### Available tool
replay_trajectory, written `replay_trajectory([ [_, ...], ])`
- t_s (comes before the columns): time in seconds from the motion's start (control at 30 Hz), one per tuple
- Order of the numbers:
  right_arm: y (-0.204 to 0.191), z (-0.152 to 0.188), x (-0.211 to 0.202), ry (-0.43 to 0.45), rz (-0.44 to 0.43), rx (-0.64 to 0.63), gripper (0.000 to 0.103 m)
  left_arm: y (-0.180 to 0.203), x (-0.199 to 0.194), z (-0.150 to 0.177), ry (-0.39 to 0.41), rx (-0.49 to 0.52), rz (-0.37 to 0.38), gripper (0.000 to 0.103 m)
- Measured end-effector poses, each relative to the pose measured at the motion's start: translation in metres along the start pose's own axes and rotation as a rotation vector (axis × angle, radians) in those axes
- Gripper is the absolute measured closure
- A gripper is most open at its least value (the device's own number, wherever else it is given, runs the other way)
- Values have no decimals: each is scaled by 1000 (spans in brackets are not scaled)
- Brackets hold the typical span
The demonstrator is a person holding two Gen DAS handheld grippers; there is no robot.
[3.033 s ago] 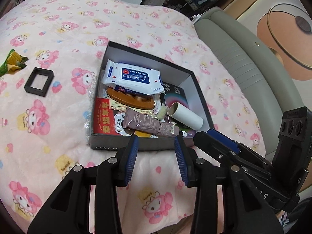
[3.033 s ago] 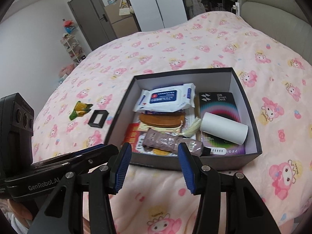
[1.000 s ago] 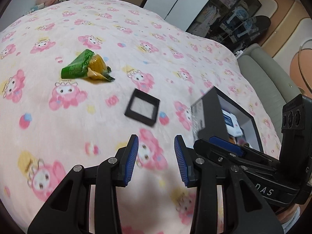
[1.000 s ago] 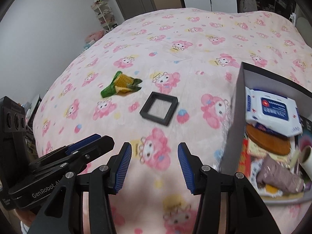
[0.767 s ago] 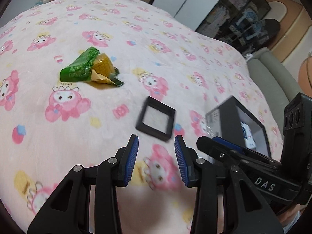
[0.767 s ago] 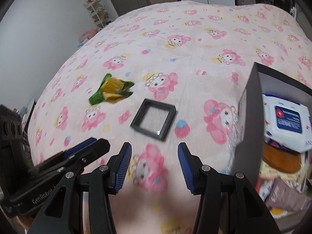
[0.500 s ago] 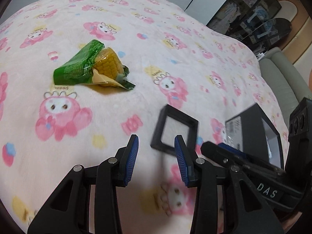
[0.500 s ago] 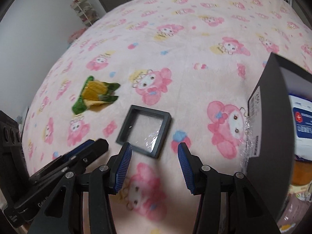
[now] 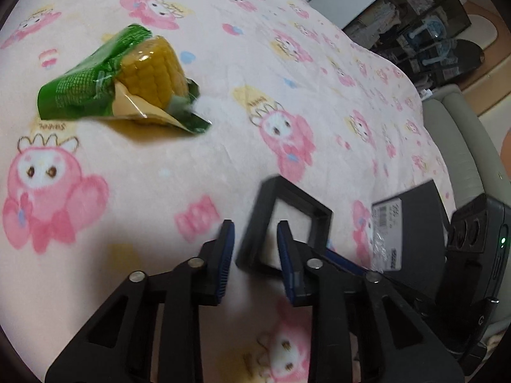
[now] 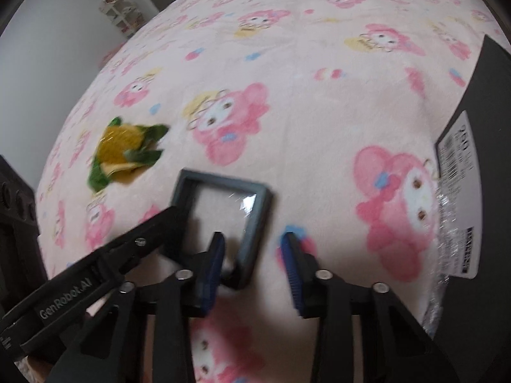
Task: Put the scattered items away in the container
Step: 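Grasp the black square frame with the right gripper while the left gripper closes on it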
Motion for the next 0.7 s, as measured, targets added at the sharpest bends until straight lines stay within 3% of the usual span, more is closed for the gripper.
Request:
replay_trajectory([
  [0.17, -13, 14, -27, 3, -15, -62, 85, 11, -33, 19, -1, 29, 4, 80],
  [0.4, -14, 60, -89, 5, -47, -76, 85, 27, -83, 77, -44, 49, 9, 80],
  [0.7, 16, 137, -136, -74, -20, -75, 85, 45, -103, 159, -170, 59, 22, 78],
])
Point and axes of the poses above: each gripper's, at about its wrist camera, not at the fingertips, and x roughly the way its jaws point, y to its right, z to its underside, the point moved 4 cm from there along x, roughly the way its jaws point, and after that the axes turned 12 degrees about y, right-handed, at the moved point
